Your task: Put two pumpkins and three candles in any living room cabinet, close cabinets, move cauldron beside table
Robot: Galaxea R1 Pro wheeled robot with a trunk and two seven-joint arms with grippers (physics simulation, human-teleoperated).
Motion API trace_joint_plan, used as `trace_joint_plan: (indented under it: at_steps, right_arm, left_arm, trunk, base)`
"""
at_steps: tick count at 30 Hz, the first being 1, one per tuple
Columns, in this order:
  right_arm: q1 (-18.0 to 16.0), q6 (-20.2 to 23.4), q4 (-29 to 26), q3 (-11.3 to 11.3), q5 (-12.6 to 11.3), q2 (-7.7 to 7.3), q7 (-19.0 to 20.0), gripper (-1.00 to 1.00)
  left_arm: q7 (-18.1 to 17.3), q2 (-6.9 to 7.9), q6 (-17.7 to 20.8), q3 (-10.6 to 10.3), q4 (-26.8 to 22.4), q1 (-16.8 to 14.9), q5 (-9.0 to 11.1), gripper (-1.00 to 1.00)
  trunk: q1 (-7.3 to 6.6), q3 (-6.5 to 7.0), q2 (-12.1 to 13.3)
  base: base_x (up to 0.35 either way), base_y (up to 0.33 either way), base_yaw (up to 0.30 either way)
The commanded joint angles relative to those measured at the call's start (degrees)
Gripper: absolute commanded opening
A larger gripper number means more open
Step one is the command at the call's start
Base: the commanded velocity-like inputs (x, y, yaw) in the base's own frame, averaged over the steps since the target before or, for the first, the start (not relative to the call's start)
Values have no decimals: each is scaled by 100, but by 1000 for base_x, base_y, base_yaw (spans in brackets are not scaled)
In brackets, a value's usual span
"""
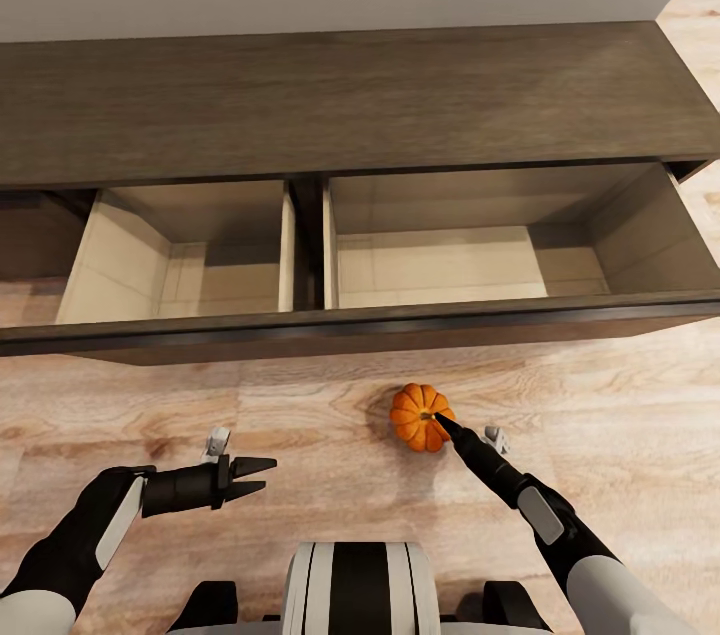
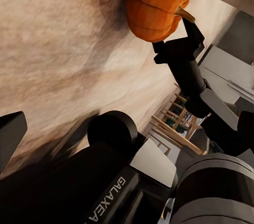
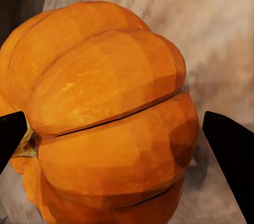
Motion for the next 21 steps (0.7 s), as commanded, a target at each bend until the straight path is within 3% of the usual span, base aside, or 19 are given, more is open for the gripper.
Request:
trace_joint_plan:
  at_steps: [1, 14, 21]
  right_arm:
    - [0, 28, 15, -21, 31, 0, -93, -100]
    - [-17, 103, 15, -21, 23, 17, -102, -100]
    - [-17, 107, 15, -21, 23, 23, -102, -100]
  left_arm:
    - [-16, 0, 29, 3, 0, -2, 3, 100]
    - [-29, 0, 29, 3, 0, -1, 8, 100]
    - [-13, 0, 29, 3, 3, 0, 7, 100]
  trunk:
    - [0, -3, -1]
    - [0, -3, -1]
    - [-7, 63, 3]
  base:
    - [0, 0, 0]
    - [0, 0, 0]
    - [0, 0, 0]
